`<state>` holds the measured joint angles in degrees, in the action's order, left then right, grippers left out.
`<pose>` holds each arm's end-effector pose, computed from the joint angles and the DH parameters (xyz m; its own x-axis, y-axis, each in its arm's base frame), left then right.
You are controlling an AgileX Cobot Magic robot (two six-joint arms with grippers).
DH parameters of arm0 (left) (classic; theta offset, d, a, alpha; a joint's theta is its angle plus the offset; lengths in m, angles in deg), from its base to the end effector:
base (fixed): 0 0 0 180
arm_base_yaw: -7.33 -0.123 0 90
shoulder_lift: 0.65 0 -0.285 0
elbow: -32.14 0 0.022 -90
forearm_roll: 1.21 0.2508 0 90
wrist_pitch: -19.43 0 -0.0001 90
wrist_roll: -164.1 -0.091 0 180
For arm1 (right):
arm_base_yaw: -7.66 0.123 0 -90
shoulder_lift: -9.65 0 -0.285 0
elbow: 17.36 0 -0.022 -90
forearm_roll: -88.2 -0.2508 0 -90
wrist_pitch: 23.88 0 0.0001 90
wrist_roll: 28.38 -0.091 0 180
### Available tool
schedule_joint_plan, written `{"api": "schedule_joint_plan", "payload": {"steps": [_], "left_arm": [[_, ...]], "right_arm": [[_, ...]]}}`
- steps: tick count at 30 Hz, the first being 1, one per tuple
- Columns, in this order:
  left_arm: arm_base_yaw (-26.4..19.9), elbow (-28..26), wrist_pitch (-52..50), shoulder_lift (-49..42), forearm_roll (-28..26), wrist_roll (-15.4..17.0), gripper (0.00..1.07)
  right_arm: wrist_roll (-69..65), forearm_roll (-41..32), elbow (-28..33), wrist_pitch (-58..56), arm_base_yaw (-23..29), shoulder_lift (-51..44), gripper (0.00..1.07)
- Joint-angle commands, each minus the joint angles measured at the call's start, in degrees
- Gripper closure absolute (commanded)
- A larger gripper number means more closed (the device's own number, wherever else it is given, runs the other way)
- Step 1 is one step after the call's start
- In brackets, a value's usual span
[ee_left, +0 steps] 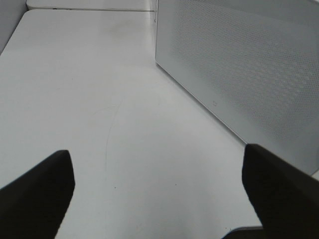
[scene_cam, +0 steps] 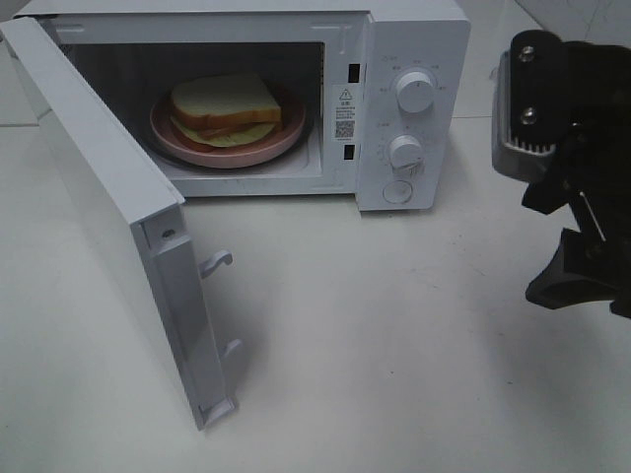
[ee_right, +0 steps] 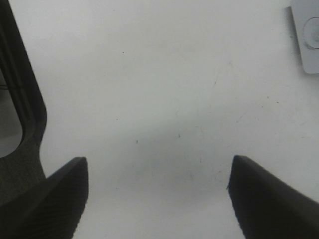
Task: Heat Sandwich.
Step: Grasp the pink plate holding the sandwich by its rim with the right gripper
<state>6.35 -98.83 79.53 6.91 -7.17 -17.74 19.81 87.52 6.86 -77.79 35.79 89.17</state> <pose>-0.0041 -0.0083 0.2764 -0.4482 -0.0275 -0.8935 0.0546 0.9968 -0.0580 0.2038 0.1099 0.2809 -0.1964 -0.9449 -0.2621 -0.9230 0.2683 -0.2757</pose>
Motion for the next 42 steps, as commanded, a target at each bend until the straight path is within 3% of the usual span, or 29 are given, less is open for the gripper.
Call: {"api": "schedule_joint_plan", "payload": {"steps": [1, 13, 35, 42], "left_arm": [[0.29, 0.06, -0.86, -0.97, -0.34, 0.17, 0.23], [0.29, 0.06, -0.86, -0.97, -0.34, 0.17, 0.23], [0.29, 0.06, -0.86, -0.97, -0.34, 0.17, 0.23], [0.29, 0.06, -0.86, -0.97, -0.34, 0.17, 0.23]], "right_arm": [[4.7, 0.69, -0.17, 1.55, 2.58, 3.5, 0.32], [10.49, 0.29, -1.72, 12.43, 9.05, 13.87, 0.32], [10.71, 0.69, -28.88, 12.66, 12.09, 38.62, 0.33], [10.71, 0.69, -34.15, 12.66, 12.55, 43.26, 0.33]]}}
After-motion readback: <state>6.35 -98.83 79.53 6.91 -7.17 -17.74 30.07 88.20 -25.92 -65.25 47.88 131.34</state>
